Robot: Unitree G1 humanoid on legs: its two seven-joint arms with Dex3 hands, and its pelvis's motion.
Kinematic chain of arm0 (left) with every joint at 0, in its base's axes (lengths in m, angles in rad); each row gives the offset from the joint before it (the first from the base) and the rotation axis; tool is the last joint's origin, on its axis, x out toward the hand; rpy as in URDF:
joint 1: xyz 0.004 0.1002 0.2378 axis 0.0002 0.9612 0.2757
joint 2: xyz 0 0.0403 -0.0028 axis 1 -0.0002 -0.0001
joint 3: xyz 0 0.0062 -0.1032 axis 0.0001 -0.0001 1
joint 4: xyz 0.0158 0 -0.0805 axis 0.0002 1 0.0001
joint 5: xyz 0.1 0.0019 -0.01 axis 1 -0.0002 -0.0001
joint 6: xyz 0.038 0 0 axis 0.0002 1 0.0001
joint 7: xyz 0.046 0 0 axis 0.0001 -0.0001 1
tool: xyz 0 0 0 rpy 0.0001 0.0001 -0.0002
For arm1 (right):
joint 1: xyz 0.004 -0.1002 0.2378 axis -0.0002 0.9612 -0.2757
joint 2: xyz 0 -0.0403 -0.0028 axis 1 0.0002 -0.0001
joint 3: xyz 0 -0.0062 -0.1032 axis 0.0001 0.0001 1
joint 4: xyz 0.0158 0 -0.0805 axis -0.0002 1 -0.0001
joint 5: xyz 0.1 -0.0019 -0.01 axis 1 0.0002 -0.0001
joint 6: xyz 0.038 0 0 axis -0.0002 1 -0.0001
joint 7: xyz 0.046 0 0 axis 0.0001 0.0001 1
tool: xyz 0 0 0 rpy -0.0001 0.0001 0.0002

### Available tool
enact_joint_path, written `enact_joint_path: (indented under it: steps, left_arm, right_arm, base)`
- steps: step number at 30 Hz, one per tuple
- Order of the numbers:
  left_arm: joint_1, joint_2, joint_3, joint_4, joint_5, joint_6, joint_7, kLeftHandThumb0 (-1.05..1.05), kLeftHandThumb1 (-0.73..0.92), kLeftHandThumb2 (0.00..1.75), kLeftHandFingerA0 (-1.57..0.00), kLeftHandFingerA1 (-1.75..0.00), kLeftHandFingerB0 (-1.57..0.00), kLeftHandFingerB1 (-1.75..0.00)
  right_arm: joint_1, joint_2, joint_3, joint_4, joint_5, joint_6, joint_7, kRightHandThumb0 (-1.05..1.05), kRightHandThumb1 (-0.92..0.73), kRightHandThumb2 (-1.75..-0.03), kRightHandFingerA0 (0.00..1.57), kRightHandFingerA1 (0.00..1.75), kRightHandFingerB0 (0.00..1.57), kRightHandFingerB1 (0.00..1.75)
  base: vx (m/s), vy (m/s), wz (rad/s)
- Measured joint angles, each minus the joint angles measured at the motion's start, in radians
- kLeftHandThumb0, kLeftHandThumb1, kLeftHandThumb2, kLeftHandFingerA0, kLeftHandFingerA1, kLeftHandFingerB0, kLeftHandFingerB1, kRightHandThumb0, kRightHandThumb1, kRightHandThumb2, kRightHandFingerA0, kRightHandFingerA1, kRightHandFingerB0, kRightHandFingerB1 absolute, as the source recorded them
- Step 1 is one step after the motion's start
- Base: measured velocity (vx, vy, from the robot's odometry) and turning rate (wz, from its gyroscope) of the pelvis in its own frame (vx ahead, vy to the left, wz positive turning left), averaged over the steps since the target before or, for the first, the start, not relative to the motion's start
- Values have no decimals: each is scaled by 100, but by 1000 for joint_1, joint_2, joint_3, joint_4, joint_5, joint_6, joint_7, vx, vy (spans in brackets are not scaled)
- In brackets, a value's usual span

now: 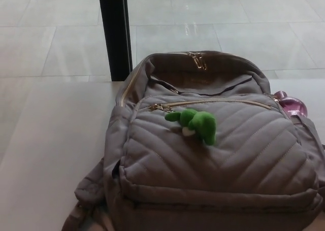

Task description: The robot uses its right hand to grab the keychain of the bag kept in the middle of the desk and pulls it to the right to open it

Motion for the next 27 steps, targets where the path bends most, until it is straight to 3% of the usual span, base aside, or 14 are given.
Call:
enact_joint_path:
  steps: [2, 4, 8, 9, 10, 12, 14, 18, 19, 21, 23, 25, 26, 27]
  left_arm:
    - [1, 7, 0, 0, 0, 1, 1, -85, 22, 138, -89, -132, -60, -114]
    - [-2, 10, 7, 1, -4, 1, 2, -71, 27, 129, -119, -145, -68, -113]
    - [-33, 31, 69, 1, -34, 21, -1, -87, 47, 143, -100, -147, -24, -101]
    - [-47, 34, 93, -5, -49, 23, -4, -89, 51, 144, -94, -147, -12, -98]
    - [-52, 33, 110, -7, -56, 23, -2, -105, 49, 138, -52, -129, -9, -92]
    - [-72, 21, 173, -22, -87, 23, 13, -104, 61, 141, -44, -122, -10, -78]
    - [-82, 8, 219, -34, -111, 21, 28, -78, 72, 147, -34, -109, 0, -86]
    - [-102, -2, 300, -64, -160, 22, 66, -83, 68, 148, -58, -126, 0, -89]
    - [-106, -2, 309, -71, -168, 23, 75, -100, 66, 121, -43, -175, -36, -150]
    - [-108, -2, 305, -74, -171, 25, 86, -101, 62, 135, -46, -175, -42, -158]
    - [-103, 0, 282, -76, -170, 39, 93, -93, 56, 146, -62, -163, -38, -130]
    - [-86, 2, 251, -79, -167, 55, 89, -82, 35, 167, -52, -165, -40, -144]
    - [-75, 1, 236, -79, -166, 64, 85, -82, 34, 167, -52, -157, -37, -134]
    - [-63, 1, 218, -79, -165, 76, 79, -68, 66, 155, -60, -119, -13, -90]
  right_arm:
    - [0, -1, -11, 72, -2, 2, -8, -51, -65, -59, 48, 72, 25, 36]
    - [-3, -1, -23, 132, -2, 2, -20, -58, -51, -84, 45, 64, 22, 46]
    - [-35, 2, -11, 148, -2, 5, -35, -57, -61, -59, 37, 54, 24, 31]
    - [-57, 6, -3, 106, 0, 8, -35, -59, -63, -59, 43, 56, 24, 33]
    - [-69, 8, 4, 87, 0, 10, -36, -65, -52, -84, 40, 61, 17, 44]
    - [-111, 13, 25, 24, -1, 14, -38, -58, -63, -59, 52, 57, 24, 33]
    - [-135, 21, 43, -25, -2, 16, -42, -69, -53, -85, 54, 67, 19, 43]
    - [-213, 45, 94, -142, -3, 30, -52, -67, -50, -85, 68, 84, 21, 43]
    - [-239, 50, 109, -176, -3, 33, -52, -64, -60, -58, 79, 90, 29, 31]
    - [-265, 57, 129, -220, -2, 35, -51, -57, -63, -59, 57, 60, 28, 31]
    - [-289, 64, 162, -278, -3, 44, -47, -57, -61, -58, 43, 46, 25, 30]
    - [-317, 73, 199, -326, -3, 56, -43, -60, -63, -59, 43, 56, 25, 31]
    - [-337, 76, 223, -341, -4, 59, -38, -70, -52, -86, 48, 69, 22, 44]
    - [-359, 79, 252, -358, -4, 62, -31, -64, -50, -87, 50, 67, 23, 46]
  base:
    - [0, 0, 0]
    - [0, 0, 0]
    - [0, 0, 0]
    - [0, 0, 0]
    - [0, 0, 0]
    - [0, 0, 0]
    - [0, 0, 0]
    - [0, 0, 0]
    - [0, 0, 0]
    - [0, 0, 0]
    - [0, 0, 0]
    - [0, 0, 0]
    - [0, 0, 0]
    - [0, 0, 0]
